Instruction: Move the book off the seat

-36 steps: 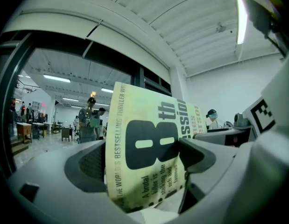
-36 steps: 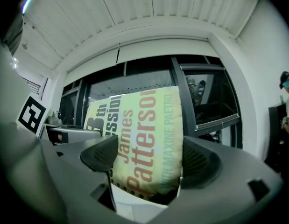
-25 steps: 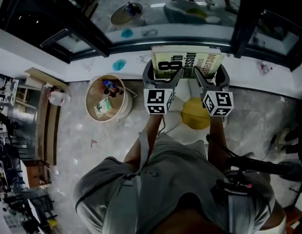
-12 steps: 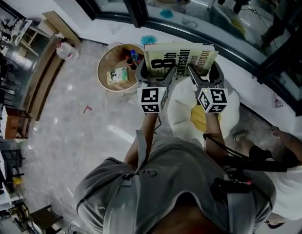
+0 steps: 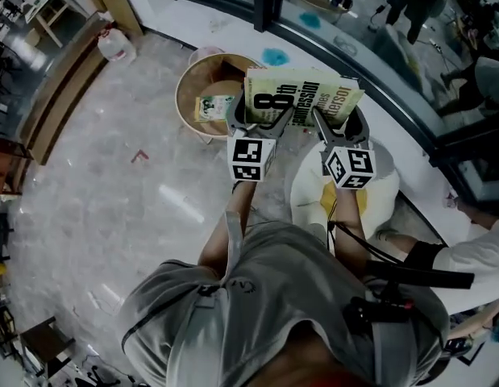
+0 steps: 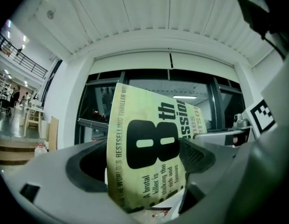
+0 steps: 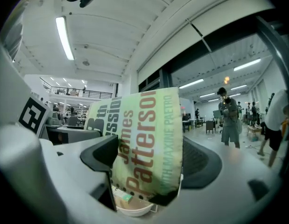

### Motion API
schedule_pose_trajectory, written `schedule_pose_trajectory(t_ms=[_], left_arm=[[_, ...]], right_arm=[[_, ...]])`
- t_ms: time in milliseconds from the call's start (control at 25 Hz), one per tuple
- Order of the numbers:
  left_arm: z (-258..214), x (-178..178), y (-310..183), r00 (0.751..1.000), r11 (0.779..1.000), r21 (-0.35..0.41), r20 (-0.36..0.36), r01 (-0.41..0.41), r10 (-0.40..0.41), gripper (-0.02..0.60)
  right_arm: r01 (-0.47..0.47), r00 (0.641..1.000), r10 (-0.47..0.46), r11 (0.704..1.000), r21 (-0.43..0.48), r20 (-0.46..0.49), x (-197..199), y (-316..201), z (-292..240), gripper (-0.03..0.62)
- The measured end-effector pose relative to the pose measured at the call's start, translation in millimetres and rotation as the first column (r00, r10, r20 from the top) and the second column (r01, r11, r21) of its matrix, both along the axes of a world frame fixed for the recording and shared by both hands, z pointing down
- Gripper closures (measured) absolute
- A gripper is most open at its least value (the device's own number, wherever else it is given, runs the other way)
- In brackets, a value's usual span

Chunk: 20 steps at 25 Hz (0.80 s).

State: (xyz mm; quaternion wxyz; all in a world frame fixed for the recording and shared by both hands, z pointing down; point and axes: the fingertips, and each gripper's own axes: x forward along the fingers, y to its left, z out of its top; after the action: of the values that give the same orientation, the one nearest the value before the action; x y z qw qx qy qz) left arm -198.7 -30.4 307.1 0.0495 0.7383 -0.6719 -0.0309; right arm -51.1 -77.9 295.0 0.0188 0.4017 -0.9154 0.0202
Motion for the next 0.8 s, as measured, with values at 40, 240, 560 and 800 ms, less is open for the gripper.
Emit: schedule_pose_trajectory(t_ms=[40,240,560,800], left_arm=[[6,-17,5,1.0,1.0,-0.009,-0.013,0.014,-0.015,0.115],[23,-92,21,0.992,0.993,-0.027,-0.05,0.113,-0.114,0.115],[34,-152,1,0.968,0.968,-0.046,-0.022,0.248,-0.25,0.115],[6,-249,-44,0.921,0.923,-0.021,0.079,0.385,-0.382,0.115]], right_arm=[[0.017,1.0,-0.017,1.0,-0.006,-0.011,-18,3,4,0.204],[0.099,0.994,-0.1,0.995,-0.017,-0.046,-98,5,16,0.204],[0.227,0.974,-0.228,0.973,-0.047,-0.019,-168,-35,35,0.204],[0.368,0.928,-0.365,0.929,-0.034,0.069,-277,-97,24,0.204]])
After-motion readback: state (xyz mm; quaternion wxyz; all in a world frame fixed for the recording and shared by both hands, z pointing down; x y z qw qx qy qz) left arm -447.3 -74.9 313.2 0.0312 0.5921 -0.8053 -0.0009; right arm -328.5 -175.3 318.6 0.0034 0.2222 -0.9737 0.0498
